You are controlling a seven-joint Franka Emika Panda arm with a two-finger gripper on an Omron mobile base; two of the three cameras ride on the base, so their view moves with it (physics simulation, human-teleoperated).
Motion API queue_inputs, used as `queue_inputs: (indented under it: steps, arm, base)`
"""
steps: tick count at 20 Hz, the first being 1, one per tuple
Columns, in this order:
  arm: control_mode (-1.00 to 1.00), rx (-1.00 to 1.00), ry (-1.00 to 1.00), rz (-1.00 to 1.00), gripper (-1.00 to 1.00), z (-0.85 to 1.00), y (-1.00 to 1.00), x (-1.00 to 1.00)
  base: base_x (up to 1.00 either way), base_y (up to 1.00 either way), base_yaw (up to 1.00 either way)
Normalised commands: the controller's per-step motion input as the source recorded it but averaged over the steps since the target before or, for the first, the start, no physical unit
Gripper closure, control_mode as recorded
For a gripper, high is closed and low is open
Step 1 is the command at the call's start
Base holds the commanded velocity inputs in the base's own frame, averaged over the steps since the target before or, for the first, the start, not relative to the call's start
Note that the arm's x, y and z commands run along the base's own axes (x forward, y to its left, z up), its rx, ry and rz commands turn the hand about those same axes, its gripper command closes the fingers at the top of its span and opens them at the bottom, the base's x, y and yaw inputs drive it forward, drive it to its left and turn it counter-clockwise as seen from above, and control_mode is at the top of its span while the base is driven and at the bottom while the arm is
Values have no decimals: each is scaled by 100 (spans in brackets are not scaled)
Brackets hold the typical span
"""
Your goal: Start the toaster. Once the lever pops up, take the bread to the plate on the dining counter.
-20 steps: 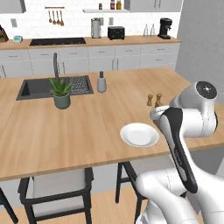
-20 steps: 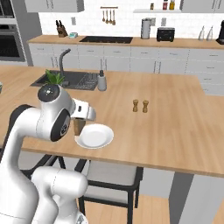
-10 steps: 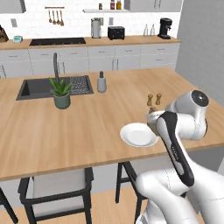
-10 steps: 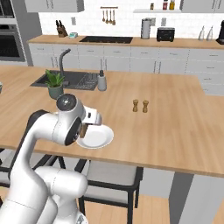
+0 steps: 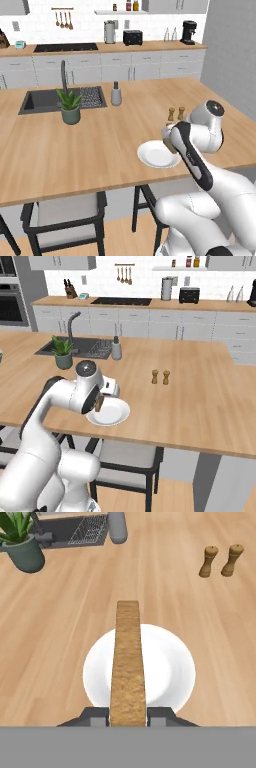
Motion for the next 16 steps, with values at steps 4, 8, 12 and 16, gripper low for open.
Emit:
queue_inputs:
  steps: [4,8,12,16]
  arm:
    - [-100,0,10,0,100,-37,0,35]
    - [-100,0,0,0,100,-39,0,31]
    - [-100,0,1,0,100,-34,0,33]
    - [-100,0,5,0,100,-47,0,28]
  base:
    - [0,0,0]
    - [0,0,0]
    - [0,0,0]
    - [0,0,0]
